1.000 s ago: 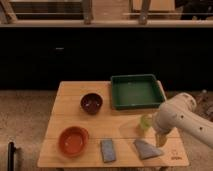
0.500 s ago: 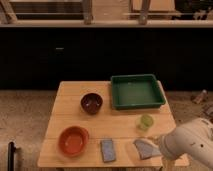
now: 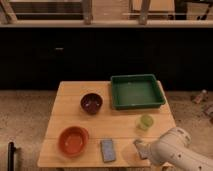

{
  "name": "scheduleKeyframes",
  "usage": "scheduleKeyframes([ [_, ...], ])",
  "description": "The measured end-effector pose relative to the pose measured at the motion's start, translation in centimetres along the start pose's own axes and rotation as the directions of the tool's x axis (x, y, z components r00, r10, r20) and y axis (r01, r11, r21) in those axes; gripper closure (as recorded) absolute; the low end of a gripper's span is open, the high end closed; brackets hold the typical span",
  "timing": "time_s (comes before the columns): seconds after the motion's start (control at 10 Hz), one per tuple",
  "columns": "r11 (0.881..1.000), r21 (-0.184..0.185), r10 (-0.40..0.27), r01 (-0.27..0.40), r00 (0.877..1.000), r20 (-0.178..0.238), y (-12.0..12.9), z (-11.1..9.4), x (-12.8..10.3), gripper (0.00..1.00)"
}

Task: Place towel in purple bowl

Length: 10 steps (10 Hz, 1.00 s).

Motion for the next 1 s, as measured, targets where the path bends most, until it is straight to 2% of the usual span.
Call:
scheduleKeyframes([
  [0.2,1.000,-0.012,0.022,-0.022,1.000,-0.015,-1.5,1.0,0.2,0.20],
  [0.5,0.997,-0.010,0.078,-0.079,0.996,-0.041,-3.0,1.1,1.9,0.20],
  [0.7,0.993,-0.016,0.117,-0.118,0.991,-0.060,-3.1,1.7,3.0,0.20],
  [1.0,0.989,-0.032,0.143,-0.147,0.985,-0.091,-3.3,3.6,3.5,0.20],
])
